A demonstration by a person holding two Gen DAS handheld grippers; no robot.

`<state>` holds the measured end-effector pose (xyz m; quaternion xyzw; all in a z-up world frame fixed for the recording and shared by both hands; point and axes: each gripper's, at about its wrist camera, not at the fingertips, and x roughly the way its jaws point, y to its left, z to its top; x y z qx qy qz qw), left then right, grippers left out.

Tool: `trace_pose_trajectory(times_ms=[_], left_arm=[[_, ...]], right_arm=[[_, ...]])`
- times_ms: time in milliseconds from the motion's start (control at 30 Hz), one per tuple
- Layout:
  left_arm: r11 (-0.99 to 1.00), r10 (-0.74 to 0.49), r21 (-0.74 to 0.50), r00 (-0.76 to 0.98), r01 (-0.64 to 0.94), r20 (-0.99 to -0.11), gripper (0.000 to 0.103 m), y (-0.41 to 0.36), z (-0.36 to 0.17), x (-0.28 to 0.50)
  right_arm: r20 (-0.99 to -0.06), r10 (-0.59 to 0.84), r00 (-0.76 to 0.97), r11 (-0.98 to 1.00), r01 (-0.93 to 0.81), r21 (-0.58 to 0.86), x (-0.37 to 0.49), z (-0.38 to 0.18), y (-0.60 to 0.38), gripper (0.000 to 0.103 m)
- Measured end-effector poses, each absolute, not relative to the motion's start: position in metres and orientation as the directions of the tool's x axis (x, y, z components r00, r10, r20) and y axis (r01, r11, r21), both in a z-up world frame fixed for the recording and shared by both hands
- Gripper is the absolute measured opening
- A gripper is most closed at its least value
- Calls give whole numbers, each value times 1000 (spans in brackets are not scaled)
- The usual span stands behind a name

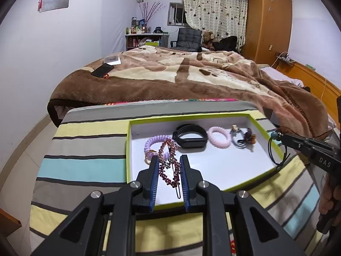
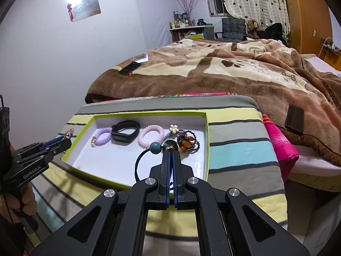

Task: Organize jewelry
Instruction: 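Carry the hairpin and hair tie into the box and open both tools, then withdraw both tools from the box toward the red and gold charms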

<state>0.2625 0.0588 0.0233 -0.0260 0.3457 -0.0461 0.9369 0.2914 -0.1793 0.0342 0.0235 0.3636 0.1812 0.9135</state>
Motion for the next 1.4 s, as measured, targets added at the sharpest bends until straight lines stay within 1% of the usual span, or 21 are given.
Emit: trace_pose_trajectory(times_ms=[433, 767, 867, 900, 1000, 1067, 1133, 1400], left_arm=[[998, -70, -48, 702, 51, -709, 21, 59, -4, 295], [998, -64, -33, 662, 60, -747, 21, 56, -17, 304], [998, -65, -35, 660, 59, -749, 21, 56, -18, 304], [998, -66, -36, 659, 59, -749, 21, 56, -18, 304], [998, -67, -35, 663, 61, -745, 21, 56, -18, 304], [997, -72, -39, 667, 64, -742, 26, 57, -17, 303], [997, -76, -45, 675, 63, -734, 29, 58, -15, 301], [997, -77, -49, 723, 60, -687, 29, 59, 6, 275]], right_arm=[[-733, 294, 613, 949, -279, 148, 324, -6, -177, 2], [-742, 289, 605, 947, -297, 126, 328, -9, -169, 2], [-744, 290, 602, 946, -300, 126, 328, -9, -168, 8], [-743, 289, 604, 946, -301, 123, 327, -8, -168, 12], [-742, 285, 607, 947, -300, 118, 326, -7, -168, 14], [-740, 286, 609, 947, -299, 120, 326, -5, -169, 17], [-736, 289, 613, 946, -299, 123, 323, -3, -170, 22], [-702, 316, 638, 939, -316, 136, 297, 14, -174, 23]])
